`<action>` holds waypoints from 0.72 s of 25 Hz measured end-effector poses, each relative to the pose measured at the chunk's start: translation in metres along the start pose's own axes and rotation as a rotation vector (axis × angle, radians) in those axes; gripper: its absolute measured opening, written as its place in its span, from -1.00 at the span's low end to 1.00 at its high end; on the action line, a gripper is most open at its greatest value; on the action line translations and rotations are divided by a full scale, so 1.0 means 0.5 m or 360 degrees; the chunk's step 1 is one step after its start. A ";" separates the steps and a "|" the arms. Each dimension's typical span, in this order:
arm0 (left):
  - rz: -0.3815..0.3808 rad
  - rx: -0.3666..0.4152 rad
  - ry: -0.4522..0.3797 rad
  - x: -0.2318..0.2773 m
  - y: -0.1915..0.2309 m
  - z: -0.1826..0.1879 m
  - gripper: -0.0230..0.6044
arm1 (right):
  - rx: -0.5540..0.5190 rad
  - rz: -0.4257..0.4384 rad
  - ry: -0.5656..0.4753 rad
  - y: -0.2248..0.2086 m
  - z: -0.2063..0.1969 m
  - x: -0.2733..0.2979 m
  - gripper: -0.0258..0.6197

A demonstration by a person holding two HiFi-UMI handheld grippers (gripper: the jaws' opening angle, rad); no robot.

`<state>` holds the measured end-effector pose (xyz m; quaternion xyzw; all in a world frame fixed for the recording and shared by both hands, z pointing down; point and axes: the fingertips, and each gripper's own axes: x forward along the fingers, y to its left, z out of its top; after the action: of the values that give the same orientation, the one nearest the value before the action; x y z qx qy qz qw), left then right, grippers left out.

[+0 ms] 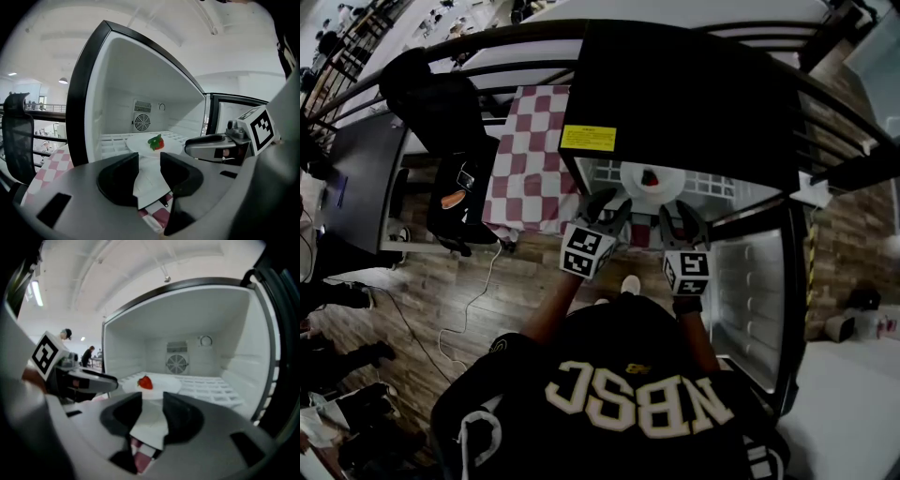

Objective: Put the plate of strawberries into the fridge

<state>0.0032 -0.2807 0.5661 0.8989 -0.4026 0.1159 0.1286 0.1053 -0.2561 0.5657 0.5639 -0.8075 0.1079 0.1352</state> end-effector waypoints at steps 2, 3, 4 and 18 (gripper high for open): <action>0.0013 0.0000 0.0007 0.002 0.002 0.000 -0.49 | 0.0038 0.0005 0.0006 -0.001 -0.003 0.003 -0.48; 0.0017 -0.0007 0.0009 0.003 0.003 0.000 -0.52 | 0.0054 0.0006 0.0008 -0.001 -0.004 0.004 -0.50; 0.0020 -0.0016 0.0012 0.004 0.003 -0.001 -0.56 | 0.0077 0.0009 0.0008 -0.001 -0.005 0.005 -0.52; 0.0037 -0.0100 0.0024 0.030 0.011 -0.012 -0.82 | 0.0184 0.0044 -0.0002 -0.002 -0.005 0.026 -0.75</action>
<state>0.0082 -0.2927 0.5772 0.8887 -0.4155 0.1116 0.1585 0.1022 -0.2673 0.5726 0.5595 -0.8078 0.1560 0.1003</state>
